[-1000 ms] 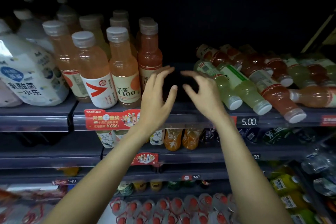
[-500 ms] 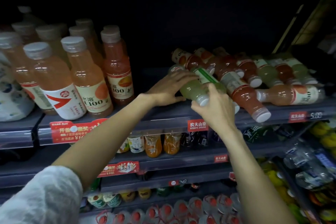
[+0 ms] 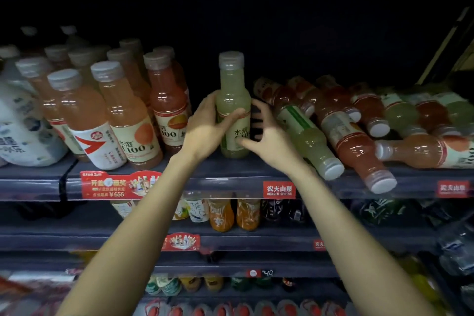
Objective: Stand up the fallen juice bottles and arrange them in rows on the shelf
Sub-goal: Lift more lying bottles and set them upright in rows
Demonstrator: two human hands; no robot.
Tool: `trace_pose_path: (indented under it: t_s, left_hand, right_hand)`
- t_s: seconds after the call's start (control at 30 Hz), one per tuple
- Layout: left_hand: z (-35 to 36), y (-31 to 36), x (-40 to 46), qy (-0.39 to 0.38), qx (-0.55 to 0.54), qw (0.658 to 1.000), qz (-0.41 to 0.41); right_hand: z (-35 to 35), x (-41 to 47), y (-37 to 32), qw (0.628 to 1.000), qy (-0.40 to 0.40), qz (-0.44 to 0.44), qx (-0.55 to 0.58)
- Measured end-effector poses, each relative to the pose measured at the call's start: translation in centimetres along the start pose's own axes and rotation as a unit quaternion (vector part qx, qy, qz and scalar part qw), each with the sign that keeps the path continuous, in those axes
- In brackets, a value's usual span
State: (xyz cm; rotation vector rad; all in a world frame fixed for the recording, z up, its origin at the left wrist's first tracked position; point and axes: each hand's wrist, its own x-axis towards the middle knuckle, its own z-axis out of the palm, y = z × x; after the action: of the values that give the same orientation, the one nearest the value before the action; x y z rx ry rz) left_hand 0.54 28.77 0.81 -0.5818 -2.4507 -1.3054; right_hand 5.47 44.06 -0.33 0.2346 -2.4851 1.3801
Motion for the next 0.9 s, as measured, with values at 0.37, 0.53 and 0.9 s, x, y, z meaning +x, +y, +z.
trace_pose_path:
  t_s: [0.37, 0.53, 0.9]
  left_hand:
    - [-3.7, -3.2, -3.3, 0.205, 0.371, 0.893, 0.150]
    - [-4.7, -4.8, -3.1, 0.156, 0.461, 0.860, 0.152]
    - [-2.8, -2.2, -3.0, 0.088, 0.303, 0.911, 0.266]
  right_hand:
    - [5.4, 4.5, -0.6, 0.999, 0.014, 0.032, -0.040]
    - [7.4, 5.0, -1.2, 0.998, 0.049, 0.031, -0.018]
    - [2.3, 0.6, -2.5, 0.979, 0.035, -0.090, -0.178]
